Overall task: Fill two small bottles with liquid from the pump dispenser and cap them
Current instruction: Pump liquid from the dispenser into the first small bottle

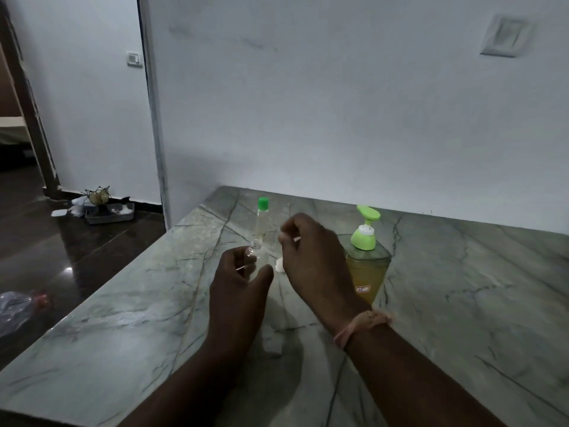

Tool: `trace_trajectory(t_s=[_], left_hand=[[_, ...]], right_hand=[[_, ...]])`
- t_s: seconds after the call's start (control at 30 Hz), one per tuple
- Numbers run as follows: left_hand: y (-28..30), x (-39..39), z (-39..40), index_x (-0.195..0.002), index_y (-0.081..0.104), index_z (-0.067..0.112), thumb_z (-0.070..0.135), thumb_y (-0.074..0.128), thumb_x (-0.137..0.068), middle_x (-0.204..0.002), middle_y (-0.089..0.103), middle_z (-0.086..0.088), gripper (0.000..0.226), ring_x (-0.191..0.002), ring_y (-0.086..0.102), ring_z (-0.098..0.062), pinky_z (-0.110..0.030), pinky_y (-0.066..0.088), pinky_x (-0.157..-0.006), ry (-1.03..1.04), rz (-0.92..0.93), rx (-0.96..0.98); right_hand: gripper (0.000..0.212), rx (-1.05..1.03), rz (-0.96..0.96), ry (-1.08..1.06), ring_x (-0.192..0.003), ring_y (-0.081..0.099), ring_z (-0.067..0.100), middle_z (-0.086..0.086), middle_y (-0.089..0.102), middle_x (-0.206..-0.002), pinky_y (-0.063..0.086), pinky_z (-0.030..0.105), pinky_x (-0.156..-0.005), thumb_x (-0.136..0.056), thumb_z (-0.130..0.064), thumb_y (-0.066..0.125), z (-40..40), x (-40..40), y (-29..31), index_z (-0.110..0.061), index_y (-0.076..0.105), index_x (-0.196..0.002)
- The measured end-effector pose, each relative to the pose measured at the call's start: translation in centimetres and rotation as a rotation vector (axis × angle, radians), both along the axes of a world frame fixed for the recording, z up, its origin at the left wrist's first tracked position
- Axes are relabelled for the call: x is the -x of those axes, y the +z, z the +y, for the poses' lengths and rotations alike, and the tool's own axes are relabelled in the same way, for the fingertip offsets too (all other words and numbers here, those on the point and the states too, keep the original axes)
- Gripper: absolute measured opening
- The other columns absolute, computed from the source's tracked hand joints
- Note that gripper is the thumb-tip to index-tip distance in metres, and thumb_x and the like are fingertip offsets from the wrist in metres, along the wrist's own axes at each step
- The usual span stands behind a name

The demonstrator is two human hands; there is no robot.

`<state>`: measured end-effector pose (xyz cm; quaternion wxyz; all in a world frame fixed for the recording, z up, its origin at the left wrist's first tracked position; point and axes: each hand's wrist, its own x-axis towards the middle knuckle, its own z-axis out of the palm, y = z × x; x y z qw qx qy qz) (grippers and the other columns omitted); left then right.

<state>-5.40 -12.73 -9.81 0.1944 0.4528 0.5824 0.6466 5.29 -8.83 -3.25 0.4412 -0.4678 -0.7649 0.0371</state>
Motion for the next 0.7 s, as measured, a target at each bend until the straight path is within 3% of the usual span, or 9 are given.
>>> trace_trajectory(t_s=[0.1, 0.2, 0.33, 0.5, 0.57, 0.7], left_hand=[[0.4, -0.7, -0.2, -0.116, 0.055, 0.032, 0.034, 0.072, -0.083, -0.106, 0.062, 0.020, 0.037, -0.098, 0.060, 0.003, -0.019, 0.047, -0.077, -0.032, 0.028, -0.036], [0.4, -1.5, -0.1, -0.115, 0.056, 0.033, 0.031, 0.072, -0.085, -0.108, 0.064, 0.017, 0.035, -0.097, 0.062, 0.003, -0.016, 0.047, -0.075, -0.088, 0.047, -0.042], [1.0, -2.4, 0.9, -0.115, 0.056, 0.035, 0.030, 0.072, -0.084, -0.108, 0.065, 0.015, 0.035, -0.099, 0.063, 0.001, -0.023, 0.053, -0.080, -0.165, 0.103, -0.046], [2.9, -3.3, 3.5, -0.112, 0.059, 0.036, 0.028, 0.070, -0.086, -0.107, 0.067, 0.013, 0.029, -0.095, 0.065, 0.000, -0.027, 0.054, -0.076, -0.265, 0.070, -0.077], [3.1, -3.4, 4.5, -0.112, 0.060, 0.034, 0.027, 0.070, -0.086, -0.105, 0.067, 0.011, 0.028, -0.095, 0.065, -0.004, -0.030, 0.054, -0.077, -0.297, 0.015, -0.090], [2.7, -3.6, 5.8, -0.118, 0.060, 0.029, 0.034, 0.064, -0.080, -0.106, 0.068, 0.004, 0.039, -0.098, 0.066, -0.014, -0.044, 0.057, -0.085, -0.359, -0.036, -0.108]], right_hand=[[0.004, -0.233, 0.147, -0.022, -0.075, 0.060, 0.003, -0.012, 0.064, -0.083, 0.054, 0.023, -0.065, -0.094, -0.028, 0.059, -1.9, -2.3, 3.7, -0.025, 0.058, -0.090], [0.017, -0.394, 0.262, -0.213, -0.092, 0.054, 0.011, -0.007, 0.058, -0.098, 0.047, 0.032, -0.082, -0.093, -0.036, 0.057, -1.7, -4.8, 4.2, -0.022, 0.055, -0.102], [0.059, -0.100, 0.278, -0.439, -0.111, 0.048, 0.020, 0.002, 0.046, -0.122, 0.044, 0.043, -0.093, -0.083, -0.062, 0.059, 0.0, -6.1, 1.4, -0.023, 0.039, -0.123], [0.039, 0.140, 0.418, -0.061, -0.102, 0.055, 0.006, -0.010, 0.055, -0.113, 0.045, 0.019, -0.076, -0.088, -0.044, 0.064, 1.9, -7.7, 0.0, -0.032, 0.044, -0.119], [0.027, 0.219, 0.402, 0.089, -0.098, 0.059, 0.000, -0.015, 0.062, -0.105, 0.051, 0.022, -0.080, -0.090, -0.037, 0.065, 2.9, -9.3, 0.5, -0.033, 0.054, -0.115], [0.026, 0.392, 0.455, 0.442, -0.108, 0.067, 0.015, 0.003, 0.073, -0.110, 0.052, 0.035, -0.096, -0.094, -0.007, 0.059, 5.3, -13.2, 1.5, -0.016, 0.065, -0.118]])
